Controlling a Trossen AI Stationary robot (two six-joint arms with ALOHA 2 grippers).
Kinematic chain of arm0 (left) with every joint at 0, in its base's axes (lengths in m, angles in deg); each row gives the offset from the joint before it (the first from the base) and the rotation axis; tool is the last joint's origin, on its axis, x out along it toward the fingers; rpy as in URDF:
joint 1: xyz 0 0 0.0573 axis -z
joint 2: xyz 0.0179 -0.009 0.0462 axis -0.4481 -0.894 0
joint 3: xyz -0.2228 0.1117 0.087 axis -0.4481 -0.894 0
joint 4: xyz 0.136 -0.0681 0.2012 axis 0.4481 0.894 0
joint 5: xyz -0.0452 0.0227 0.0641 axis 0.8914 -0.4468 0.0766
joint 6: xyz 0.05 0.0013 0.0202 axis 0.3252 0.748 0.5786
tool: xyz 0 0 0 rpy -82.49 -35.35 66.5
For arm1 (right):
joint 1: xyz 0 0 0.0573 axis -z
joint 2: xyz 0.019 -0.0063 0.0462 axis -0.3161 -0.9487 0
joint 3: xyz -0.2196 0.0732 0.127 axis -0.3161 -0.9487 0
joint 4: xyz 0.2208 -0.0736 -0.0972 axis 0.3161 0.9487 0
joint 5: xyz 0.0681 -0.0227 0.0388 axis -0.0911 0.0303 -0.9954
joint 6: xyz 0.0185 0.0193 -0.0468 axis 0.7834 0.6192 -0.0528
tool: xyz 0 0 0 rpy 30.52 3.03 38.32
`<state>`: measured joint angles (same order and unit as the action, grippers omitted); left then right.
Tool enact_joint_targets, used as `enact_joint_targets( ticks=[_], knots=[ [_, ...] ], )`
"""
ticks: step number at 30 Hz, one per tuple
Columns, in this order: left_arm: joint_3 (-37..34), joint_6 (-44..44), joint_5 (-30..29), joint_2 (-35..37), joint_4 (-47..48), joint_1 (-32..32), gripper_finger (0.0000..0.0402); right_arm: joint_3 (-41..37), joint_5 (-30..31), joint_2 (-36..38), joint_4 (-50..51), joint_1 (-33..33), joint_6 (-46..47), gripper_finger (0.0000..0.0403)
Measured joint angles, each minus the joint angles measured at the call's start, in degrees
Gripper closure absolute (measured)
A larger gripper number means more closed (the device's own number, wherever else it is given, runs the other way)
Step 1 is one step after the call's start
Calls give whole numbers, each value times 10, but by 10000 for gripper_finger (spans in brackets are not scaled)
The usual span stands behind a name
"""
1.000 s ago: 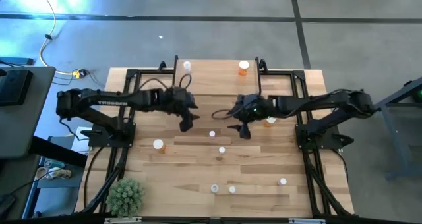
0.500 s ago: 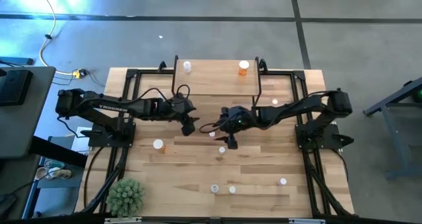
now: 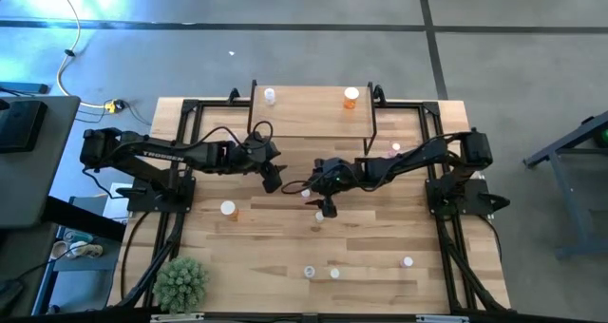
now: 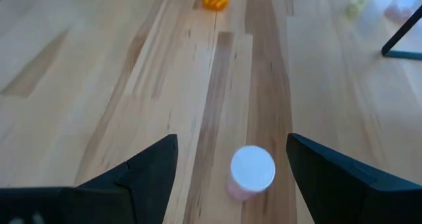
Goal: Pick and place medicine bottles onto shelf by color
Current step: Put the middle left pink pill bottle on the shelf
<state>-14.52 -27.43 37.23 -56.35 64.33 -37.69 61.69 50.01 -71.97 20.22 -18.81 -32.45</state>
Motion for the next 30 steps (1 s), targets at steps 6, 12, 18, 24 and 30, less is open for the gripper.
enact_joint_targets(
  ticks=[6, 12, 18, 24, 30],
  knots=[
    [0, -4, 0, 0, 0, 0, 181, 0, 1, -17, -2, 2, -24, 128],
    [0, -3, 0, 0, 0, 0, 181, 0, 5, -33, -12, 16, -25, 128],
    [0, -3, 0, 0, 0, 0, 181, 0, -9, -56, -27, 24, -21, 135],
    [0, -3, 0, 0, 0, 0, 181, 0, -10, -62, -30, 24, -15, 174],
    [0, -3, 0, 0, 0, 0, 181, 0, -10, -62, -29, 26, -12, 218]
  ],
)
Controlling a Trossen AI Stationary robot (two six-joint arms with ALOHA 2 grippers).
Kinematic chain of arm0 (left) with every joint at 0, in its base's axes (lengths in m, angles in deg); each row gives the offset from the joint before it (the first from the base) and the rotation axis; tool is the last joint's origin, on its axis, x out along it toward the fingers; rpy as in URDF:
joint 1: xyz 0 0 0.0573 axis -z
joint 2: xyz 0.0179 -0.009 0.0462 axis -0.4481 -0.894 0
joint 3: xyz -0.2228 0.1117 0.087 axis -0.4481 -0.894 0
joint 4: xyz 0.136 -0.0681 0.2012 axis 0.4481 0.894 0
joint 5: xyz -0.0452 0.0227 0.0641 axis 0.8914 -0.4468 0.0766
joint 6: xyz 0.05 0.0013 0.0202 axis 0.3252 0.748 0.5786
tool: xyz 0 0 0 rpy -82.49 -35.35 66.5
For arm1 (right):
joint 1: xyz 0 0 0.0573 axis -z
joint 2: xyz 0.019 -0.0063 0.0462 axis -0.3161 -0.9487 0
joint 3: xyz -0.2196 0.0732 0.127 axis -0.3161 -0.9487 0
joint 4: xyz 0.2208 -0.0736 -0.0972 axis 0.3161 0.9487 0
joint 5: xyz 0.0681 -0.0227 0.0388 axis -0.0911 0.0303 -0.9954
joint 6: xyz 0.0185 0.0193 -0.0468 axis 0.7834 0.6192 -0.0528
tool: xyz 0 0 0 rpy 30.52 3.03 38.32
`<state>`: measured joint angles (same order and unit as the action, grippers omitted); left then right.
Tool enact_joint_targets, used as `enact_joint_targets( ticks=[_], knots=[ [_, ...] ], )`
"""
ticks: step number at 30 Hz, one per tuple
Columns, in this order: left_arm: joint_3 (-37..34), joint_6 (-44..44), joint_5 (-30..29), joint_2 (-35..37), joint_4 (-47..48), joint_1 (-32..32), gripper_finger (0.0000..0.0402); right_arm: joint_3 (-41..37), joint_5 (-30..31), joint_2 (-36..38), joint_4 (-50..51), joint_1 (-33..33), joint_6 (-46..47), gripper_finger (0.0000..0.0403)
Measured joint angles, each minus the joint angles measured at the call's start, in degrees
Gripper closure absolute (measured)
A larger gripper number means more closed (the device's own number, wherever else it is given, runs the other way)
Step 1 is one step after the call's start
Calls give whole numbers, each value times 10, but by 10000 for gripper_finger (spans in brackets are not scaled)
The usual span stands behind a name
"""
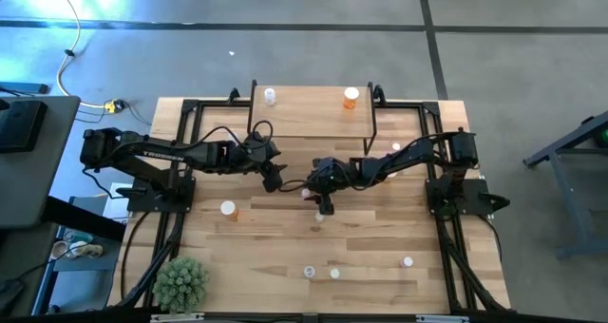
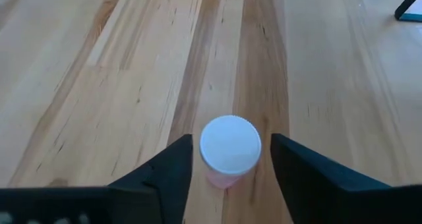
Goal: Pick and place medicine bottles onto shelf by color
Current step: Put the middle left pink pill bottle on the shelf
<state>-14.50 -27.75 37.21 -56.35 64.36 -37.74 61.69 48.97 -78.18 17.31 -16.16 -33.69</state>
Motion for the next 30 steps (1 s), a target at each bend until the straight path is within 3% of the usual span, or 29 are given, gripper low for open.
enact_joint_targets(
  ticks=[11, 19, 30],
  knots=[
    [0, 0, 0, 0, 0, 0, 181, 0, 0, 0, 1, 0, 0, 273],
    [0, 0, 0, 0, 0, 0, 181, 0, -1, 12, 9, 9, -1, 285],
    [0, 3, 2, 0, 1, 0, 181, 0, 18, 112, 30, 36, -1, 285]
  ],
)
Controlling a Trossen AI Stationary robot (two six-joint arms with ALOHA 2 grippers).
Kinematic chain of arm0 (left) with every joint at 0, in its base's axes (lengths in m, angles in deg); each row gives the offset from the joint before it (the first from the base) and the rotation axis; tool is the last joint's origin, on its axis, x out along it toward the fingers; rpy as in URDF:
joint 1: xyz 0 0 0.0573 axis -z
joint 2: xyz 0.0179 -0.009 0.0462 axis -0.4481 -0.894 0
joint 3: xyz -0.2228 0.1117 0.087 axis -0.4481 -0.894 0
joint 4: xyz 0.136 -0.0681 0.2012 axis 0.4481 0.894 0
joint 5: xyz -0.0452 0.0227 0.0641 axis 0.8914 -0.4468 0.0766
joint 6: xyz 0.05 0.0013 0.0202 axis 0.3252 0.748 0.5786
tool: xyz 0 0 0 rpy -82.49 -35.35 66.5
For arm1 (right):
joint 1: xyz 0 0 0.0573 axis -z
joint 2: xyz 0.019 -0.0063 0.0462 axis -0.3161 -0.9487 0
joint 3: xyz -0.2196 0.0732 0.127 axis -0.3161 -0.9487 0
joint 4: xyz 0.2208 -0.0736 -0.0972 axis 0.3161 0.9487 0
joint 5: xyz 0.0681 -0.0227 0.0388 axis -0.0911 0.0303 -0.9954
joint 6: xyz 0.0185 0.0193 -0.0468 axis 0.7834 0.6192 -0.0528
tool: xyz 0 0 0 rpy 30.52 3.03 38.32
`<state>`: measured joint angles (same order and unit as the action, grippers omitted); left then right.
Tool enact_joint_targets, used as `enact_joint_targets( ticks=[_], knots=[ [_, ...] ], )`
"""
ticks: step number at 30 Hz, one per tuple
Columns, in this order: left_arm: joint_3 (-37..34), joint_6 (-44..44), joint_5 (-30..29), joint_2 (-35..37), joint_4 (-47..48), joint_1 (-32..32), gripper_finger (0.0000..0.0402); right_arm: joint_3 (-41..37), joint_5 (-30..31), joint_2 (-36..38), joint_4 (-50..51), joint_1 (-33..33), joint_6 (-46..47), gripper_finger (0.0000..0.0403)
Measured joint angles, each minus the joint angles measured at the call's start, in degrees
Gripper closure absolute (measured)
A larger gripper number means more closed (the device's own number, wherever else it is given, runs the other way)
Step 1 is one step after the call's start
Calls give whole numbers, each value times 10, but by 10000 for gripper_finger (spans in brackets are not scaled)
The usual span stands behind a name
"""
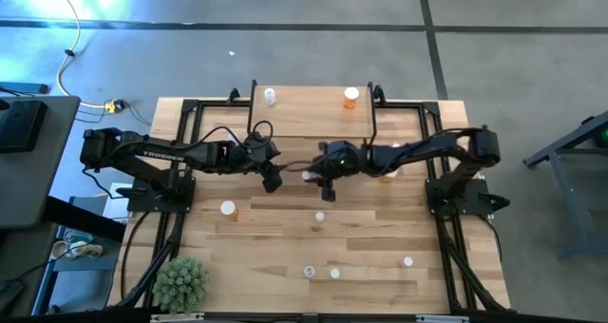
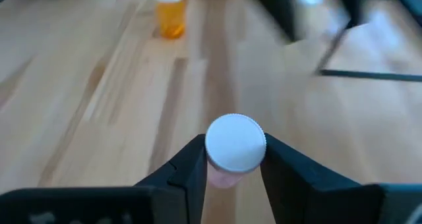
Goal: Pick and place medicine bottles onto shelf by color
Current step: Put the middle left pink pill bottle on the shelf
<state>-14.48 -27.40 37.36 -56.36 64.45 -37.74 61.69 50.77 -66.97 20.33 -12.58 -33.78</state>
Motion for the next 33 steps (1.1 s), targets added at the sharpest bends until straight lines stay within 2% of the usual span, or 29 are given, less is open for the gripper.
enact_joint_targets(
  ticks=[4, 11, 15, 19, 25, 33],
  knots=[
    [0, 16, 0, 0, 0, 0, 181, 0, 38, 56, 16, 21, -1, 286],
    [0, 16, -2, 0, 0, 0, 181, 32, 61, 131, 52, 87, -21, 286],
    [0, 16, 2, 0, 6, 0, 181, 88, 90, 124, 100, 132, -27, 286],
    [0, 16, 2, 0, 7, 0, 181, 132, 88, 108, 127, 182, -23, 286],
    [0, 16, 0, 0, 8, 0, 181, 153, 64, 102, 149, 248, 27, 286],
    [0, 16, -2, 0, 5, -2, 181, 200, 63, 102, 199, 284, 45, 286]
  ],
)
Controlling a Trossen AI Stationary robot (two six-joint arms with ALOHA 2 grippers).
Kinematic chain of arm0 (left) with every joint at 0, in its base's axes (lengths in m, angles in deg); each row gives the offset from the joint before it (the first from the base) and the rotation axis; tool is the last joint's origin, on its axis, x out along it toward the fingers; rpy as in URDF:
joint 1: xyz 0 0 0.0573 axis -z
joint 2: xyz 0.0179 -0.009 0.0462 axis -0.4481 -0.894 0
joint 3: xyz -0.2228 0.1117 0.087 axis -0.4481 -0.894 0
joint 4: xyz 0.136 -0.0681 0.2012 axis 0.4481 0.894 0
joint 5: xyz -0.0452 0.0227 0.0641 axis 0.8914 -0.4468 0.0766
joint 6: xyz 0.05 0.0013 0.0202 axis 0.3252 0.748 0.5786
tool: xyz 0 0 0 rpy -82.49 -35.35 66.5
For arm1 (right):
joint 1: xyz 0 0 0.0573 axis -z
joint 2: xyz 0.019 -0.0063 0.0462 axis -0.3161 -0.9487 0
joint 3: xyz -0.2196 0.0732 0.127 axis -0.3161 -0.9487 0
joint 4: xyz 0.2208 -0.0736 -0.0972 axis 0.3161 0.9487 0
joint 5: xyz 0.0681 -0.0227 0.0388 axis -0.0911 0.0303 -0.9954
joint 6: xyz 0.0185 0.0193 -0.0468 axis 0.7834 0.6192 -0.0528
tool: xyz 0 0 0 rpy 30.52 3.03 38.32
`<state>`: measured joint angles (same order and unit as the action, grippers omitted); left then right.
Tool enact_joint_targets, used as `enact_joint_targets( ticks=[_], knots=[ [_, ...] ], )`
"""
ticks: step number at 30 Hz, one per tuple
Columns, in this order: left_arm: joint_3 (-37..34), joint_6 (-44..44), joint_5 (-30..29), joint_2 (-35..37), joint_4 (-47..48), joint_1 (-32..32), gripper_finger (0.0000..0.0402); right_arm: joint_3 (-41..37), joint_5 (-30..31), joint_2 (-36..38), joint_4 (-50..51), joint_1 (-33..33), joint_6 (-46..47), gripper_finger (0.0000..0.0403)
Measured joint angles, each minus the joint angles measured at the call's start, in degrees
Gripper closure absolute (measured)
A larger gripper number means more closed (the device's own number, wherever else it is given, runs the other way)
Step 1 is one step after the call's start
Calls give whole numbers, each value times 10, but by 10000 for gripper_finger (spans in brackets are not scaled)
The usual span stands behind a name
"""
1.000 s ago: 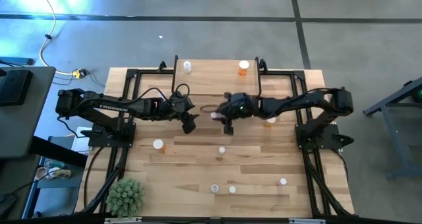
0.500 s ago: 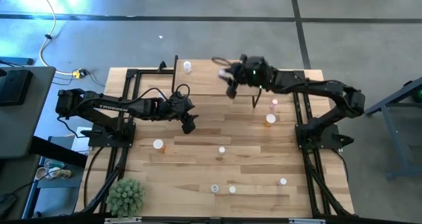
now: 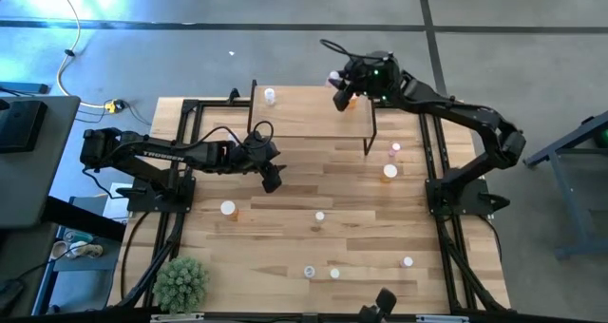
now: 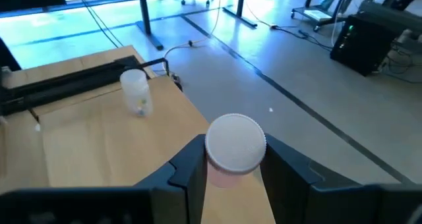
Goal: Pick and place medicine bottles onto shelf by color
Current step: Put the middle left pink pill bottle on the shelf
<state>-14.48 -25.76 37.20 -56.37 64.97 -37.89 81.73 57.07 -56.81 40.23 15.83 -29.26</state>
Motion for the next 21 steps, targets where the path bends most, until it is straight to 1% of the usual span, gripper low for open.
enact_joint_targets(
  ticks=[5, 11, 15, 21],
  knots=[
    [0, -1, 0, 0, -1, 0, 181, 3, -1, -6, 10, 2, 19, 286],
    [0, -4, 2, 0, -1, 0, 181, 2, -15, -54, 41, 2, 34, 286],
    [0, -5, 2, 0, -1, 0, 181, 25, -16, -83, 66, -2, 34, 286],
    [0, -5, 2, 0, -1, 0, 181, 80, -19, -111, 113, -2, 31, 286]
  ],
)
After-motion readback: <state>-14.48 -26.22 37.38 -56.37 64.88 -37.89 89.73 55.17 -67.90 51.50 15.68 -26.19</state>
